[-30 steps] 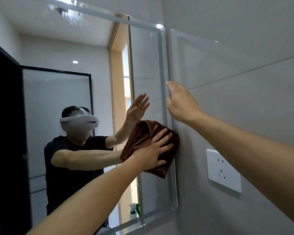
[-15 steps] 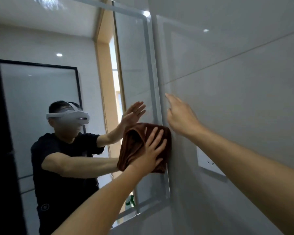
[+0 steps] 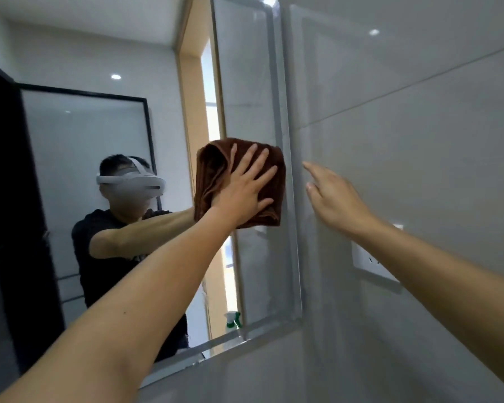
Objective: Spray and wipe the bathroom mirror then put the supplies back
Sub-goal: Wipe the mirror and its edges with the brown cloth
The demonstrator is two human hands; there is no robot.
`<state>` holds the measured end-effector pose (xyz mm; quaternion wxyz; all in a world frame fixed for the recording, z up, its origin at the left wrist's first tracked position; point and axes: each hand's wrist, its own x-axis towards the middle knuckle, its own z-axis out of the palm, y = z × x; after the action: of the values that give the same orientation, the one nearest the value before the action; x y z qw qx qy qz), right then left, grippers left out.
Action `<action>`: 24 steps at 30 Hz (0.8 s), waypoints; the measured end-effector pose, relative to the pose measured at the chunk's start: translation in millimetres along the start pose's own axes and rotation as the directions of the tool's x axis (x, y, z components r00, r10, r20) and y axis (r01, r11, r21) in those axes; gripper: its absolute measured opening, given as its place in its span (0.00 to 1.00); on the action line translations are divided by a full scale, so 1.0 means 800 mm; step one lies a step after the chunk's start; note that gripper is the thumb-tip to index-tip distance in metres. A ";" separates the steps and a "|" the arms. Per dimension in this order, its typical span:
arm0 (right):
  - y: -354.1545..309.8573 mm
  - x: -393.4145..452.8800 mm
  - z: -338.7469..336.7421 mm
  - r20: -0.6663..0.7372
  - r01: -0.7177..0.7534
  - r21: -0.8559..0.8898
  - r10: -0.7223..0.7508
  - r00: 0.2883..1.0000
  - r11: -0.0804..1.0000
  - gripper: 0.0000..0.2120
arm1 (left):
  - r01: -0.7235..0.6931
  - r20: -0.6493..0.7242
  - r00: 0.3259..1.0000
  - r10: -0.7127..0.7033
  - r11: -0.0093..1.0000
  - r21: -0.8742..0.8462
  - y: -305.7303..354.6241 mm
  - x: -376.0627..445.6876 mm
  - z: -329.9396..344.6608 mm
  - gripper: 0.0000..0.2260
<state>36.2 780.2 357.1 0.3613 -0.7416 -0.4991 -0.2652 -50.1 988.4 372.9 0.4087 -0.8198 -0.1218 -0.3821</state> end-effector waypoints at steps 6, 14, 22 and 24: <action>-0.005 0.004 0.007 -0.008 -0.004 0.026 0.005 1.000 1.000 0.23 | 0.135 -0.132 0.981 -0.143 0.988 -0.069 0.074 -0.050 0.038 0.32; -0.007 -0.006 0.016 0.027 0.000 0.035 -0.001 1.000 0.999 0.23 | -0.168 0.158 0.971 0.181 0.981 -0.093 0.218 -0.191 0.153 0.28; -0.013 -0.020 0.026 0.062 -0.034 0.049 0.031 0.998 0.998 0.23 | -0.208 0.234 0.945 0.229 0.972 -0.111 0.203 -0.210 0.138 0.32; -0.016 -0.022 0.027 0.063 -0.026 0.055 0.022 0.998 0.998 0.23 | -0.225 0.215 0.943 0.253 0.963 -0.148 0.192 -0.210 0.134 0.32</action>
<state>18.6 790.7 334.5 0.3692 -0.7452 -0.5083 -0.2236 -29.1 991.7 121.9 0.3843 -0.8909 -0.0447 -0.2381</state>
